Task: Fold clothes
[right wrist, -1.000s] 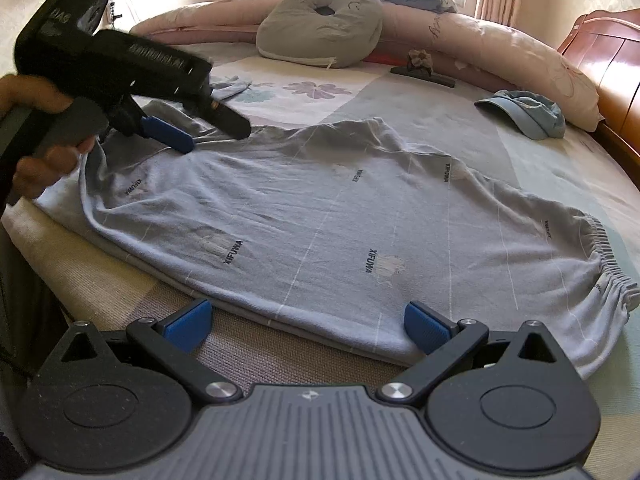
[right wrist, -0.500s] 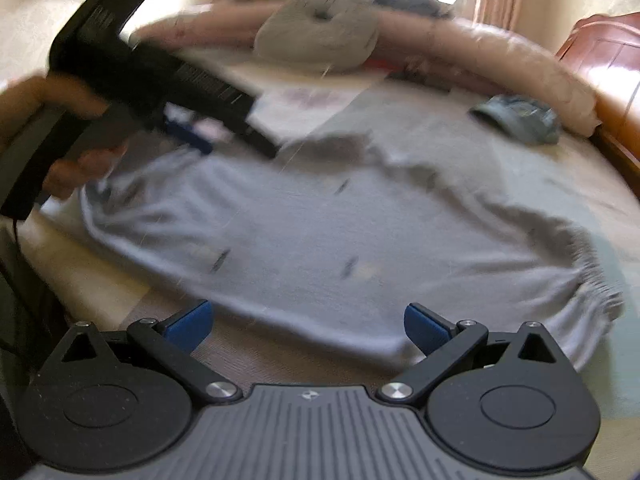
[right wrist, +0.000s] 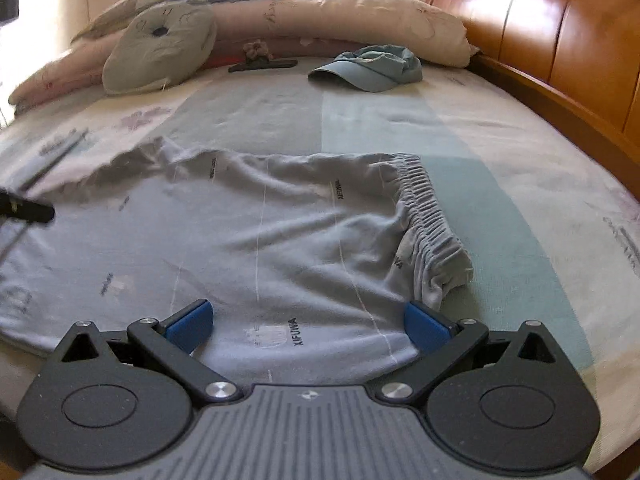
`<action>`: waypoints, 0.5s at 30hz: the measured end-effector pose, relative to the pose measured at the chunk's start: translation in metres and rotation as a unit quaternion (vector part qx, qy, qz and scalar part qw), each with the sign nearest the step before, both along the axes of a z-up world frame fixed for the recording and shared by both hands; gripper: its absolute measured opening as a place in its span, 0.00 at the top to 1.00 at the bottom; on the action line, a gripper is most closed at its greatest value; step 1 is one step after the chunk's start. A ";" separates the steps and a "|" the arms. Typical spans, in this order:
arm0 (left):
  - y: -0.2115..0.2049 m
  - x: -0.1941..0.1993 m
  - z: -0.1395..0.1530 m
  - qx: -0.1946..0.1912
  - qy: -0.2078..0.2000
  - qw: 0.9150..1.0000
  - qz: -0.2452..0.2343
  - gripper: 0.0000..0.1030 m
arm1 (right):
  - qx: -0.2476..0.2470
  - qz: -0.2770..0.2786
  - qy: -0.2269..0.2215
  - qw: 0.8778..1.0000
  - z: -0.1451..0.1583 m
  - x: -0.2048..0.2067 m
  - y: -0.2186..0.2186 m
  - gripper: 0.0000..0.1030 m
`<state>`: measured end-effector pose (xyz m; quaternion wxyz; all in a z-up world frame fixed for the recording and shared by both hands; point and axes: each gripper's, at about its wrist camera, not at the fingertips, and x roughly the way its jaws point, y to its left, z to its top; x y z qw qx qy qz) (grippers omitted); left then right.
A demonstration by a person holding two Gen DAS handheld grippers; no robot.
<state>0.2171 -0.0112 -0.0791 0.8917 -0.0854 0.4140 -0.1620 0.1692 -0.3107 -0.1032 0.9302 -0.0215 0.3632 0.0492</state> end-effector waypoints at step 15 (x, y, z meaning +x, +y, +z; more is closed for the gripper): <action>-0.030 0.009 -0.002 0.058 0.024 0.998 0.025 0.10 | -0.003 -0.012 -0.008 1.000 -0.003 0.003 0.003 0.00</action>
